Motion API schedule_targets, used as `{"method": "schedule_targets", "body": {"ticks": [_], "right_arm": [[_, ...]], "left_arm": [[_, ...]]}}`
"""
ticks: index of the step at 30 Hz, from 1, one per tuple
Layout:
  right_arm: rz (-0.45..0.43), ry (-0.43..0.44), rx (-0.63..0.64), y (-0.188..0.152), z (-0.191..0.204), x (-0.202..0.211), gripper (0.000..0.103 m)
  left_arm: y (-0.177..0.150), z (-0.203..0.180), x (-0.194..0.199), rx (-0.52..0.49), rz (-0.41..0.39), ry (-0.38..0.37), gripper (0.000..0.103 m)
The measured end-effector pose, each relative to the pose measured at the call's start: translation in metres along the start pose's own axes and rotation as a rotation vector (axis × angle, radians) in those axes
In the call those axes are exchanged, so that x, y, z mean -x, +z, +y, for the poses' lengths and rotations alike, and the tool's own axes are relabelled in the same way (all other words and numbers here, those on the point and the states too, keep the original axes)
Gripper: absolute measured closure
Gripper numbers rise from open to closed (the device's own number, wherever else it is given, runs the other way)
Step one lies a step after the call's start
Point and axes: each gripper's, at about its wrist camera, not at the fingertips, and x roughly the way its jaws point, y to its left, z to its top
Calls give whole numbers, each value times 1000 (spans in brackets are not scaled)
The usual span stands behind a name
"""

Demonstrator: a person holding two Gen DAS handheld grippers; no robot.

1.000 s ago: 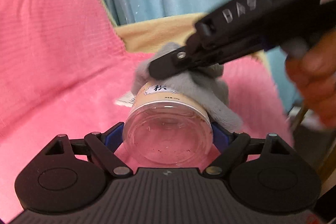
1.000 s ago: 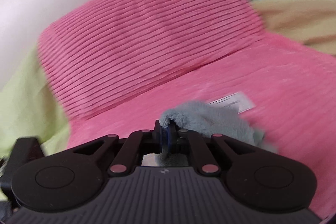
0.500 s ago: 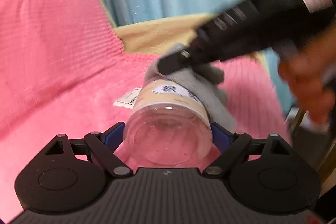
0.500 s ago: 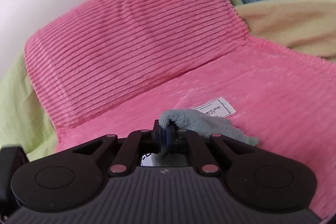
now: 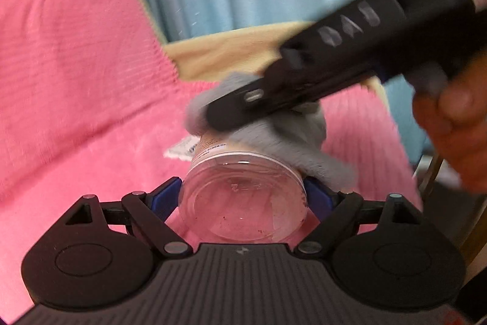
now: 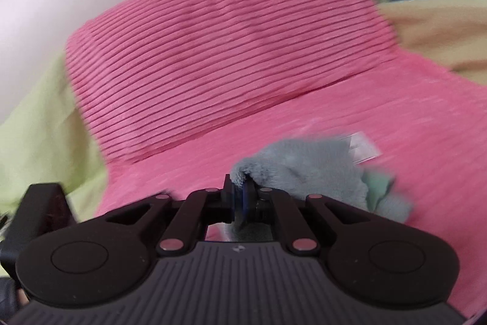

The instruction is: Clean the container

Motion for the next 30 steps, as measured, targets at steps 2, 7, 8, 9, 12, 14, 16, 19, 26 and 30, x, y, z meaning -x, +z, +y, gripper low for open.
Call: {"method": "schedule_targets", "body": {"ticks": [2, 7, 8, 9, 12, 14, 16, 19, 26, 30], "right_arm": [[16, 16, 24, -2, 4, -3, 101], [-62, -122, -40, 4, -12, 2, 101], [-81, -153, -63, 4, -18, 5, 101], [-91, -170, -78, 4, -21, 7, 101], [-106, -196, -100, 5, -26, 10, 101], [-101, -189, -88, 4, -24, 9, 101], [-98, -187, -80, 4, -23, 9, 101], [-96, -186, -84, 4, -24, 8, 101], [-70, -131, -53, 2, -18, 7, 100], [-8, -11, -4, -3, -4, 1, 100]], "left_arm": [[0, -8, -1, -57, 1, 15, 17], [1, -8, -2, -48, 0, 9, 17], [1, -7, -3, -38, 0, 6, 17], [1, -4, -2, -5, 2, -4, 16], [0, 23, -4, 234, 5, -100, 15], [-2, 40, -3, 374, -11, -145, 13], [-5, 46, -3, 440, -13, -166, 13], [-6, 45, -5, 444, -2, -172, 12], [-5, 27, -10, 246, 57, -123, 17], [-3, 10, -8, 99, 44, -79, 18]]}}
